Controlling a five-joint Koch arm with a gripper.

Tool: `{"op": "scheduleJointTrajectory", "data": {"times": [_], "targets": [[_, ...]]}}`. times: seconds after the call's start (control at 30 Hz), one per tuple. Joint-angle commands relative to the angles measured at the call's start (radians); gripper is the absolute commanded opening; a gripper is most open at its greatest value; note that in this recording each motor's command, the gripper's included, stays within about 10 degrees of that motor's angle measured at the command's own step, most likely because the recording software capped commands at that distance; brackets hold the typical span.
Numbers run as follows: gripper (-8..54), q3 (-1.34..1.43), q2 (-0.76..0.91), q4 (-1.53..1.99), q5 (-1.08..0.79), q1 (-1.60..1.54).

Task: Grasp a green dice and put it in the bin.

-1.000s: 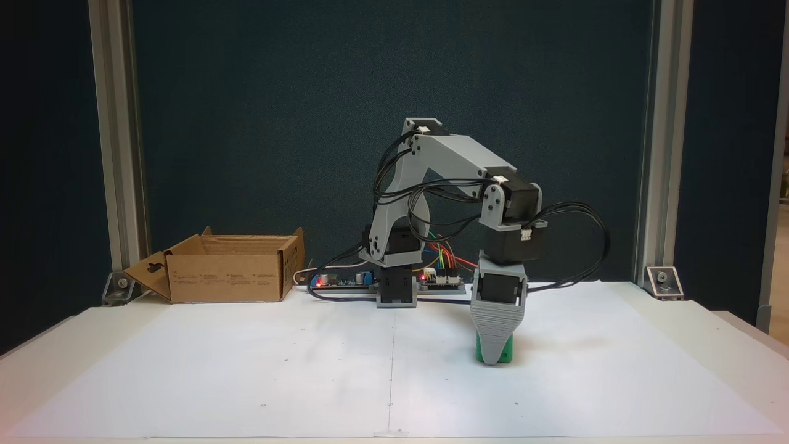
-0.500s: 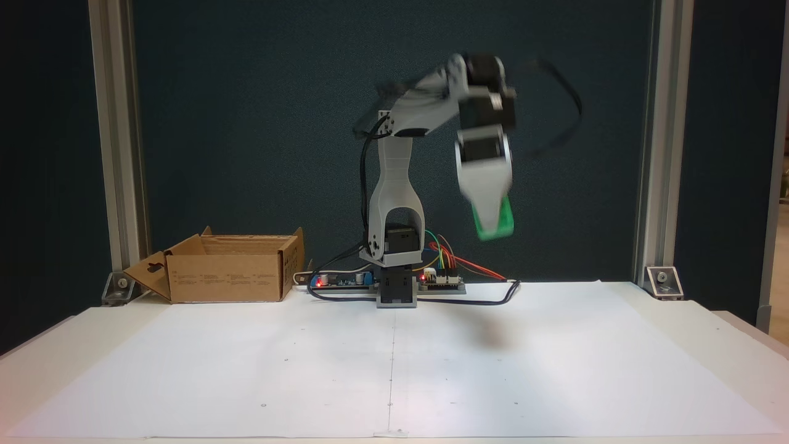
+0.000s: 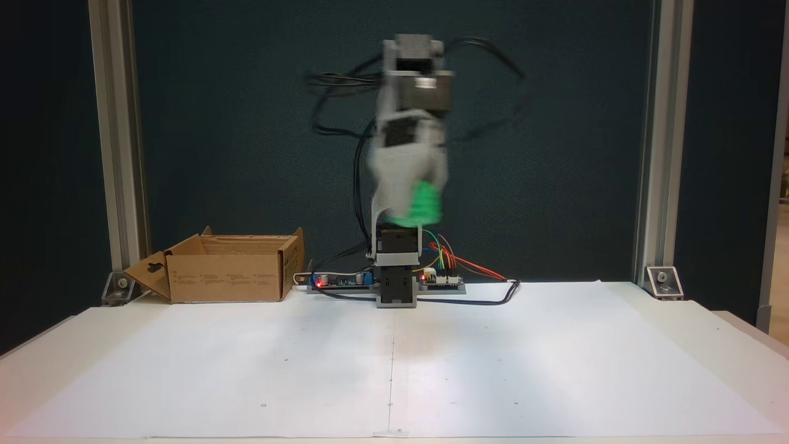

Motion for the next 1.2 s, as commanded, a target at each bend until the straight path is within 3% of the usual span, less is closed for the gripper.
{"op": "scheduleJointTrajectory", "data": {"times": [0.0,0.3,0.7,1.1,1.13,1.17], "targets": [[11.9,-0.04,0.058,0.038,-0.167,0.156],[11.9,-0.04,0.067,0.044,-0.511,0.791],[11.9,-0.041,-0.103,-0.021,-0.834,1.638],[11.9,-0.038,-0.282,-0.133,-0.951,1.815],[17.9,-0.038,-0.281,-0.138,-0.951,1.818],[30.1,-0.038,-0.281,-0.144,-0.95,1.824]]}}
